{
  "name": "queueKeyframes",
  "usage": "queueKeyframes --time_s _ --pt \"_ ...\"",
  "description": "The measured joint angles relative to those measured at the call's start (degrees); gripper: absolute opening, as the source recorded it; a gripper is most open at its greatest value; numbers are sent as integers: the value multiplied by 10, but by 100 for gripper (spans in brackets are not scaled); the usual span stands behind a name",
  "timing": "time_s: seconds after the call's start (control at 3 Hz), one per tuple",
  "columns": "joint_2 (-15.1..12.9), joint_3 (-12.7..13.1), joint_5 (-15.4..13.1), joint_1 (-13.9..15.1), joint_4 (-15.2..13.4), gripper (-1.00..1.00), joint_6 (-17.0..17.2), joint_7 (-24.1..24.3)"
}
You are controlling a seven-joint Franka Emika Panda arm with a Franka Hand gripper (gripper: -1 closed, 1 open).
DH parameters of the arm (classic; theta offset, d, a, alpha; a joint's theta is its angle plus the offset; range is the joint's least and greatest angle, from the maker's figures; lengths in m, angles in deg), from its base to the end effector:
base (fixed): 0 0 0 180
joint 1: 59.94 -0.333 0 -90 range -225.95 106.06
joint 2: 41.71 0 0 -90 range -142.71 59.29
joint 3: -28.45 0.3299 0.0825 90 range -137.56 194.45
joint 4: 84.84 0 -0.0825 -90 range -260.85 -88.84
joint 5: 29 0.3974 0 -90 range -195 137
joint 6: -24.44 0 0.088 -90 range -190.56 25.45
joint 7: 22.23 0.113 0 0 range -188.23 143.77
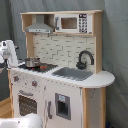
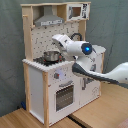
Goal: Play with the kitchen
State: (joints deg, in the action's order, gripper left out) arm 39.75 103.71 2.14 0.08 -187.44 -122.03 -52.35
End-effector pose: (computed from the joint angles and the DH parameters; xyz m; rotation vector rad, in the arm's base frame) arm 0.3895 0.5407 0.5417 1.5962 1.0676 1.1568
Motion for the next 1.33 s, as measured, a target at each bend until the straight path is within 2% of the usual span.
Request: queueKeyframes --time_s 0.67,1.0,1.33 --pt "-29 -1 20 40 76 100 71 74" --pt "-54 -2 35 57 109 100 109 110" --pt "-89 -2 53 64 122 100 145 146"
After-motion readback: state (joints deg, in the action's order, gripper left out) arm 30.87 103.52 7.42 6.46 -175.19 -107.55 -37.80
